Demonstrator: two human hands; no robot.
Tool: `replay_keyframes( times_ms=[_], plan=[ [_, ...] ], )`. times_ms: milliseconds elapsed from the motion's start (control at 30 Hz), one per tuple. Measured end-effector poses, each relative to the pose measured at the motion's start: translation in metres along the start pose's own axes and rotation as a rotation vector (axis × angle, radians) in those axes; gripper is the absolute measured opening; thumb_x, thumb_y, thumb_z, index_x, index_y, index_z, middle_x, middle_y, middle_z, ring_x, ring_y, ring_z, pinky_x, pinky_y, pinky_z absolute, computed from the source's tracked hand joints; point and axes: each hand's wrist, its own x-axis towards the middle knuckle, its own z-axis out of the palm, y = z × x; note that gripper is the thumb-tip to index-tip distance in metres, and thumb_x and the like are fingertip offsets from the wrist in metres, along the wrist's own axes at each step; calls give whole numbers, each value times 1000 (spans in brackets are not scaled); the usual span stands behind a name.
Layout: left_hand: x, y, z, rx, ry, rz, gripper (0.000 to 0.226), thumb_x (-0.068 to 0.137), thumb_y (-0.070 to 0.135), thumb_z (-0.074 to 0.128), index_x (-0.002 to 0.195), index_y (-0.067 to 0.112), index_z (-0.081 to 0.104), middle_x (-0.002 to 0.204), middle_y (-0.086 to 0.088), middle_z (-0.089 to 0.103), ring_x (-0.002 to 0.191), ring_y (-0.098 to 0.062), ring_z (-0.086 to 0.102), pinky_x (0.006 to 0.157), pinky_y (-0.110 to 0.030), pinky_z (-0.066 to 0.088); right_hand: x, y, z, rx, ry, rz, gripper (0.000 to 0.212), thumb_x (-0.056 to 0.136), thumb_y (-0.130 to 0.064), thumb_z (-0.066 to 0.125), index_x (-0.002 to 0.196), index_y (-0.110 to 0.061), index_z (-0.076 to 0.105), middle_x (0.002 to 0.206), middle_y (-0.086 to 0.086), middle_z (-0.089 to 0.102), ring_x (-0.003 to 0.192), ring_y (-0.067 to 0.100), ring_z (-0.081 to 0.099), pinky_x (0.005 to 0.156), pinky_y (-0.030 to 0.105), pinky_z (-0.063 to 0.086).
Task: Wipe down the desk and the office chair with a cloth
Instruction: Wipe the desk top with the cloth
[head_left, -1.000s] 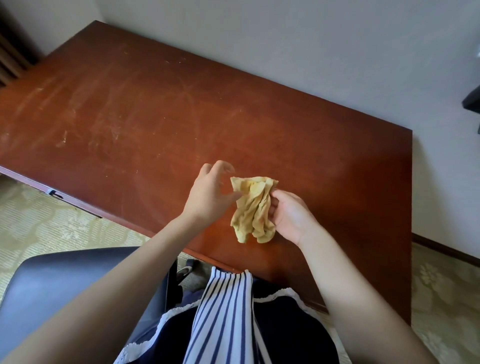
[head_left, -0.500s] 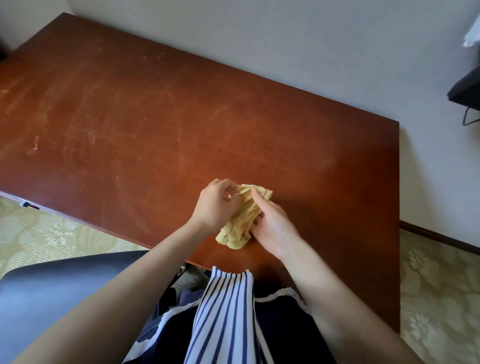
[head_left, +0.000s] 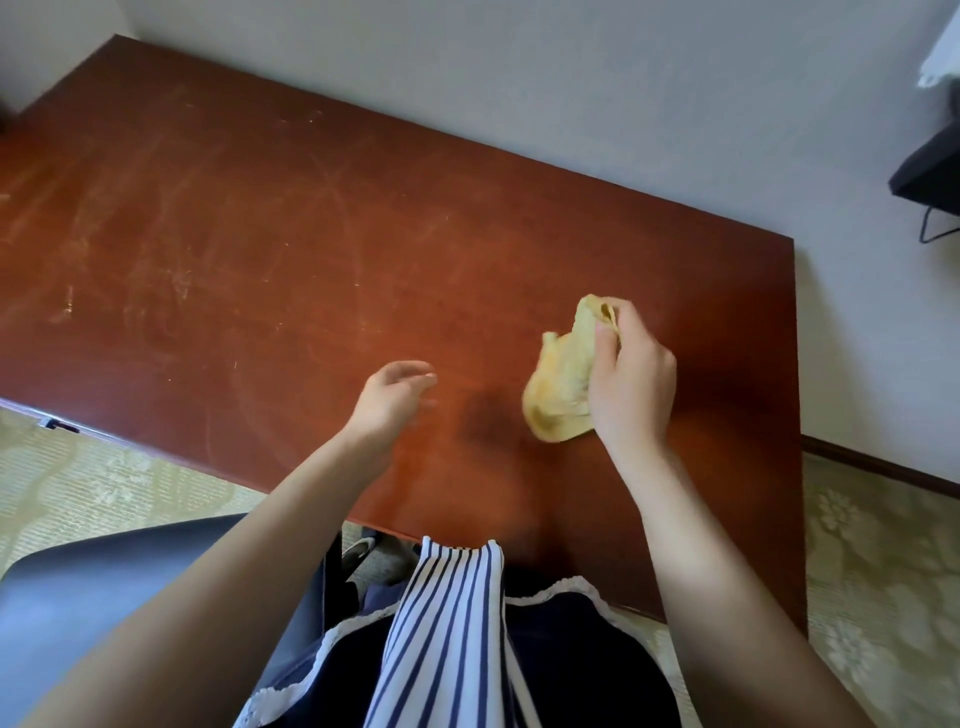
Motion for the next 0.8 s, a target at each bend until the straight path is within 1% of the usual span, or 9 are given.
replay_keyframes(
  times_ms=[100,167,233,300,367,433,533,667,800],
  plan=[
    [-10,4,15,-71,-304,-65,13,98,22,50,105,23,61,119,-4,64,95,-16,67,76,-30,51,-1,-17,-9,-89,-64,-178,26,98,-15,45,119,-13,60,106,7,69,95,30,64,76,37,51],
    [-15,3,23,-131,-394,-97,29,98,29,48,124,19,54,132,-6,56,108,-19,61,88,-35,49,-4,-26,-10,-79,-178,-225,28,99,-18,42,122,-11,58,111,9,66,99,30,62,79,35,50],
    [-17,-1,28,-206,-424,-137,52,96,42,46,142,17,39,144,-7,44,123,-23,50,98,-39,41,-7,-31,-8,47,-368,-179,32,101,-22,38,126,-10,54,118,7,62,108,24,58,90,33,46],
    [-20,-9,28,-257,-461,-113,56,95,52,42,141,22,43,143,-5,46,122,-21,51,95,-36,41,-11,-33,-6,243,-591,-112,30,101,-23,38,123,-12,56,116,0,63,108,15,57,94,31,46],
    [-22,-15,20,-330,-475,-126,52,92,56,42,131,24,55,133,-8,57,107,-21,62,83,-35,49,-15,-33,-4,420,-731,-33,24,100,-23,40,112,-17,60,106,-7,66,100,6,60,88,25,49],
    [-21,-20,10,-391,-525,-174,59,85,61,44,129,24,57,126,-8,62,106,-26,65,79,-40,52,-15,-28,0,535,-743,76,20,99,-24,44,105,-21,62,100,-8,68,94,3,63,83,23,52],
    [-23,-20,-1,-434,-633,-203,63,79,60,49,129,23,56,122,-7,65,108,-28,64,79,-44,53,-11,-16,8,573,-669,220,13,95,-22,52,97,-21,64,97,-5,70,91,6,66,81,29,55],
    [-25,-18,-2,-453,-680,-113,47,78,39,63,123,24,59,108,-4,69,97,-26,67,75,-42,55,-11,2,19,593,-608,354,10,90,-24,61,97,-17,65,94,-3,71,90,10,68,80,32,56],
    [-22,-17,-1,-339,-574,-12,42,86,19,65,125,29,54,108,-9,68,91,-25,69,68,-40,56,-19,11,29,731,-647,526,16,90,-22,62,103,-13,66,101,3,72,96,16,67,89,37,54]
  ],
)
